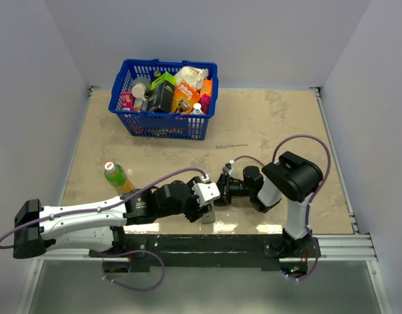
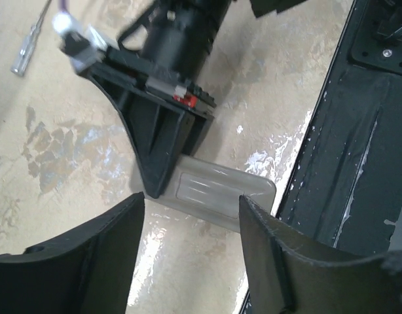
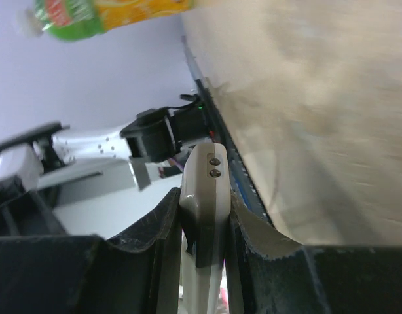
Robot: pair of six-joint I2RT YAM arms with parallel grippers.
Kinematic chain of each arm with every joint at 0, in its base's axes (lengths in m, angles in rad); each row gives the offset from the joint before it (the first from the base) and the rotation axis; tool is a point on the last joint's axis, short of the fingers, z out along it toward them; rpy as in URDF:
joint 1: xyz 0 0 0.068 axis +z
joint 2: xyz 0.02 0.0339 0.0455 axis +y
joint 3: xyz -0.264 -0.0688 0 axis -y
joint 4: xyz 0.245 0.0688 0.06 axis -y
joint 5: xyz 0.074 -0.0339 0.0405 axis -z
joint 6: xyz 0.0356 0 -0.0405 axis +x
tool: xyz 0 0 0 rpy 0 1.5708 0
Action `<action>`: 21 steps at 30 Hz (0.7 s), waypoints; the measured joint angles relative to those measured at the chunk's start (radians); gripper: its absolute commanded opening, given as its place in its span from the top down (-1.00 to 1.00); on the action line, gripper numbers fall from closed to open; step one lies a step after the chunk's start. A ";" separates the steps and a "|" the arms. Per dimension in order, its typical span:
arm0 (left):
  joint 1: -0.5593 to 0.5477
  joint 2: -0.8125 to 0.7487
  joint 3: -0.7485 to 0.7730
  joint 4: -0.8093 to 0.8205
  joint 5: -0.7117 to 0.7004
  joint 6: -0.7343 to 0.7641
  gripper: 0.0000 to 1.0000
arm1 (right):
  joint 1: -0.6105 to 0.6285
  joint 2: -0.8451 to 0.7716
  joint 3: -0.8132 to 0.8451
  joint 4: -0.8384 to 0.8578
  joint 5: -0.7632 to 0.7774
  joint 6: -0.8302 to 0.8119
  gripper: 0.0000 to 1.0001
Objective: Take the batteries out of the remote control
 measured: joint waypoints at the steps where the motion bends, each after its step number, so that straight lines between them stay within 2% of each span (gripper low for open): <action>1: -0.001 0.000 0.000 0.011 0.000 0.000 -0.31 | -0.002 0.045 0.000 0.003 -0.001 0.031 1.00; 4: -0.004 0.006 -0.004 0.026 0.002 0.000 -0.29 | -0.005 0.115 -0.010 0.022 0.003 0.052 1.00; 21: -0.018 0.052 -0.055 0.049 0.085 -0.038 -0.26 | -0.004 0.114 -0.012 0.042 0.009 0.098 1.00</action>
